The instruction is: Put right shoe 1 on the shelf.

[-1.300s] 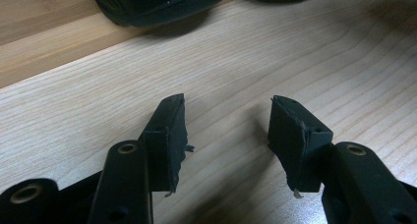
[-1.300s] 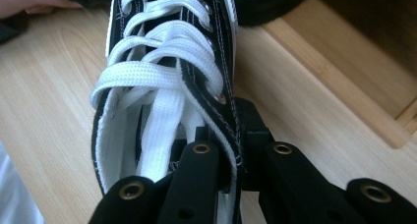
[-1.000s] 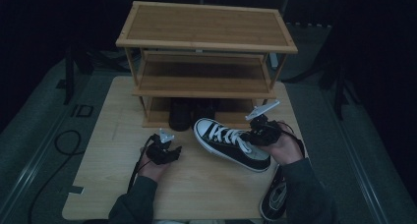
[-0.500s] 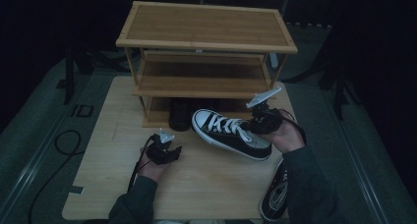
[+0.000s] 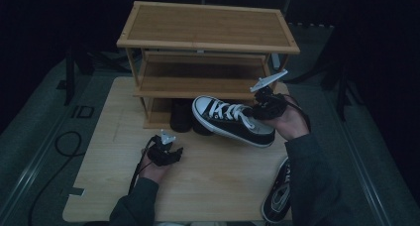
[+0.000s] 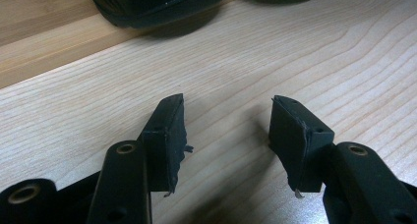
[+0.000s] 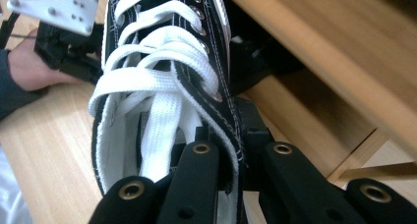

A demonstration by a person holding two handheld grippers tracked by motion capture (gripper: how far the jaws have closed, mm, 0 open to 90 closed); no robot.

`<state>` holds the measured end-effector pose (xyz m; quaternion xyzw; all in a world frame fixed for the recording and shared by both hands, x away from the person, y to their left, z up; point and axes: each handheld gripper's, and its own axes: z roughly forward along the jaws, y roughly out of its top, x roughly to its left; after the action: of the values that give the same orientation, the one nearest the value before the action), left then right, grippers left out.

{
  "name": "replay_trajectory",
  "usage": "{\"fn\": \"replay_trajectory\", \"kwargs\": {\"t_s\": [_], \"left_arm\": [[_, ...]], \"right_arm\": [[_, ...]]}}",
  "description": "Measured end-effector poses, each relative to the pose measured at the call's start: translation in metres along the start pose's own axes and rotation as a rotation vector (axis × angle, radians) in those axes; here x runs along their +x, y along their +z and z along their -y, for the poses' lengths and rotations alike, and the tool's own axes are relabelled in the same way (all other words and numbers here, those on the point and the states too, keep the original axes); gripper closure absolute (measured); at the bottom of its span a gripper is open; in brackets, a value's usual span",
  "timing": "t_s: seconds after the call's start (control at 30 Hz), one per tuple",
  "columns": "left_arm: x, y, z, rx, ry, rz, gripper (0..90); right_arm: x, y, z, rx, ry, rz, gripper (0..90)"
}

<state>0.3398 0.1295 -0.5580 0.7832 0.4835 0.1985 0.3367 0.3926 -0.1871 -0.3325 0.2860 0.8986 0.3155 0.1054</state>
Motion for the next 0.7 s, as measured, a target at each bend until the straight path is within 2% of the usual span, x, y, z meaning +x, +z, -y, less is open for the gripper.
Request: {"fn": "replay_trajectory", "kwargs": {"t_s": [0.37, 0.7], "left_arm": [[0.000, 0.000, 0.000, 0.000, 0.001, 0.000, 48.2], [0.000, 0.000, 0.000, 0.000, 0.001, 0.003, 48.2]], "right_arm": [[-0.016, -0.008, -0.020, -0.031, 0.029, 0.039, 87.9], [-0.031, 0.000, -0.028, -0.032, 0.088, 0.097, 87.9]]}}
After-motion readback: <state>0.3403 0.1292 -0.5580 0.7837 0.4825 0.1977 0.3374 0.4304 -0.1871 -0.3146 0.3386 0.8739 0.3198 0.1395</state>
